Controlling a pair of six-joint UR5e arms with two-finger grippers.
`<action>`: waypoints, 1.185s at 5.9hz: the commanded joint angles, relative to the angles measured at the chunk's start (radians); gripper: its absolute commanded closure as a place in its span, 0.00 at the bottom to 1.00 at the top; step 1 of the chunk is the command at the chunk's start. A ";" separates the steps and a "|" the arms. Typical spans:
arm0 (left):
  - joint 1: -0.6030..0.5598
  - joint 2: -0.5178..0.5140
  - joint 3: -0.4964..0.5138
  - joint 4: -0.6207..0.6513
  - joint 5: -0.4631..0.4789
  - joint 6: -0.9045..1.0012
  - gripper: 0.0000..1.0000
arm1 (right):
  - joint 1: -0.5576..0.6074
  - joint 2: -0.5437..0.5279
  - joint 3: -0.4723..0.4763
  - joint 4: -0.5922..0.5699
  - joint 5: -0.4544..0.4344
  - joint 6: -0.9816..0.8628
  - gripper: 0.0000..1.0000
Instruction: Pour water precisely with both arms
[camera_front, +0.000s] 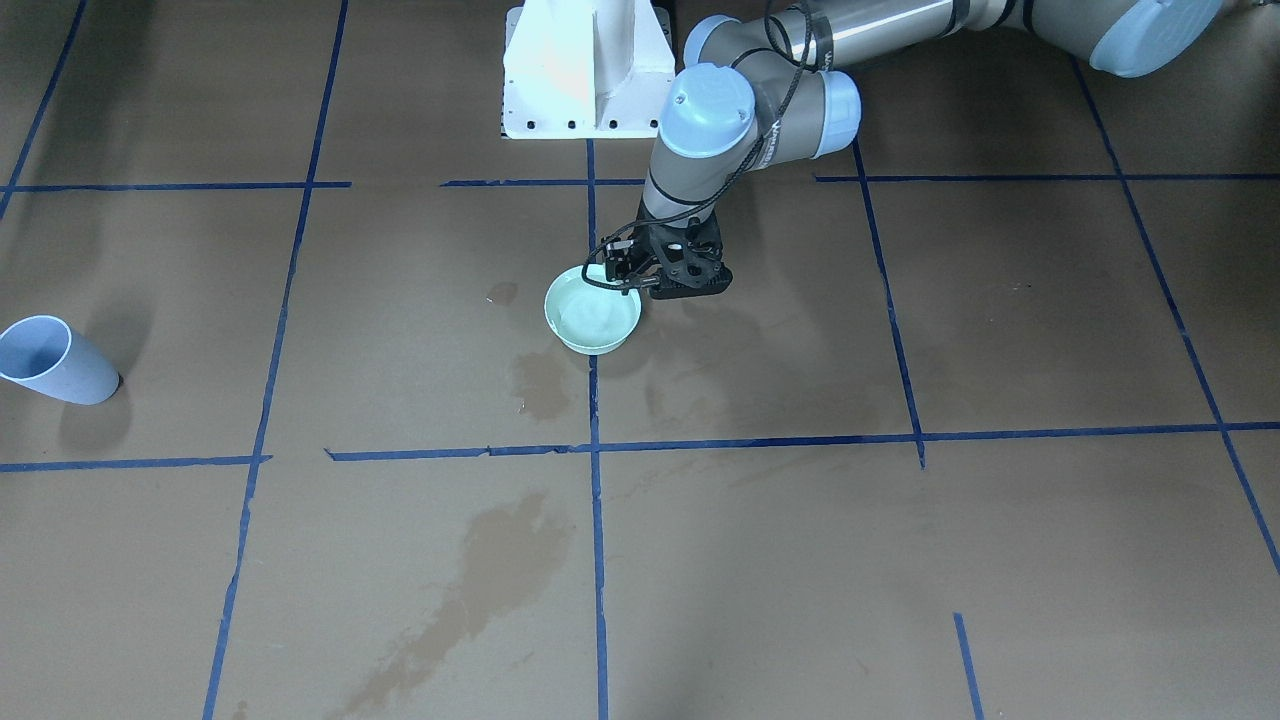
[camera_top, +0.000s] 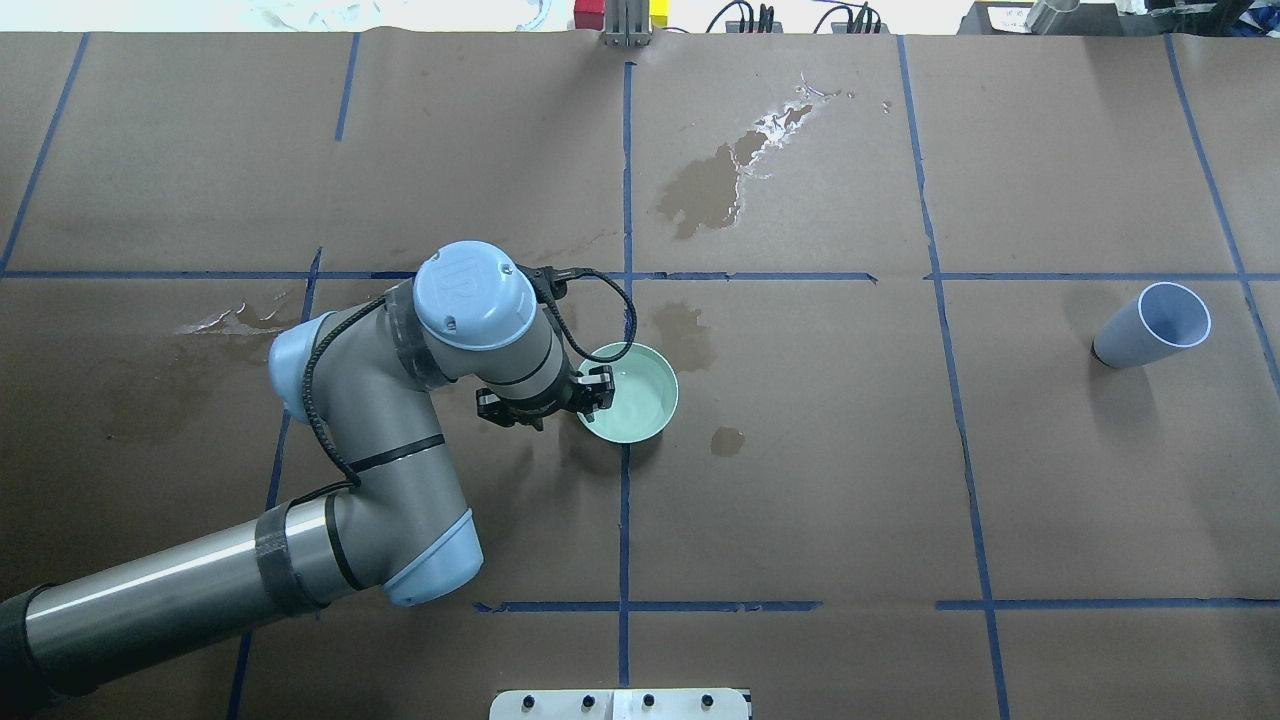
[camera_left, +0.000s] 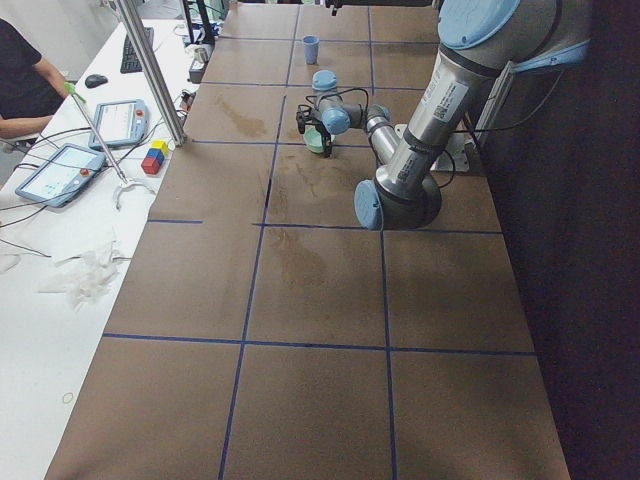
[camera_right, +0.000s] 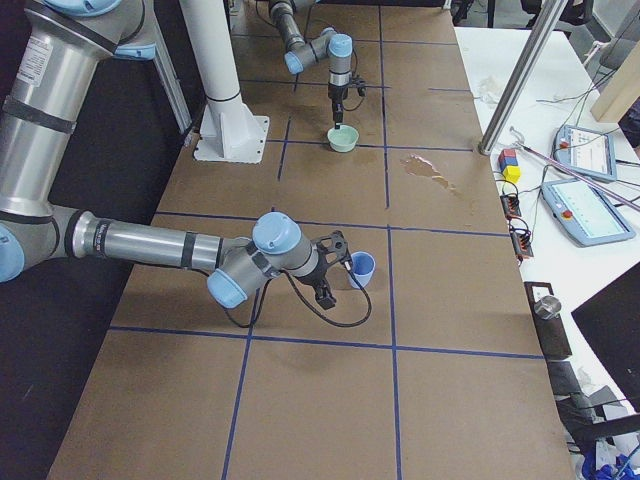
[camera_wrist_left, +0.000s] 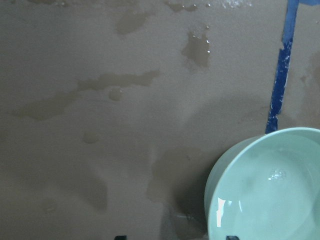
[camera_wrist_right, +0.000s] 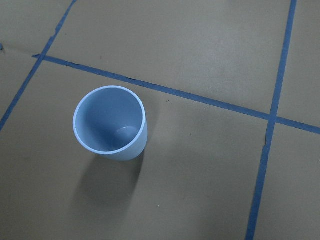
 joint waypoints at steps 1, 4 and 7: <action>0.002 -0.028 0.027 -0.008 0.007 0.000 0.49 | 0.022 -0.003 0.002 -0.007 0.029 -0.021 0.00; 0.002 -0.028 0.070 -0.077 0.009 -0.002 0.70 | 0.031 -0.014 -0.002 0.000 0.027 -0.024 0.00; -0.013 -0.025 0.062 -0.079 0.009 0.000 1.00 | 0.029 -0.015 -0.006 0.000 0.027 -0.024 0.00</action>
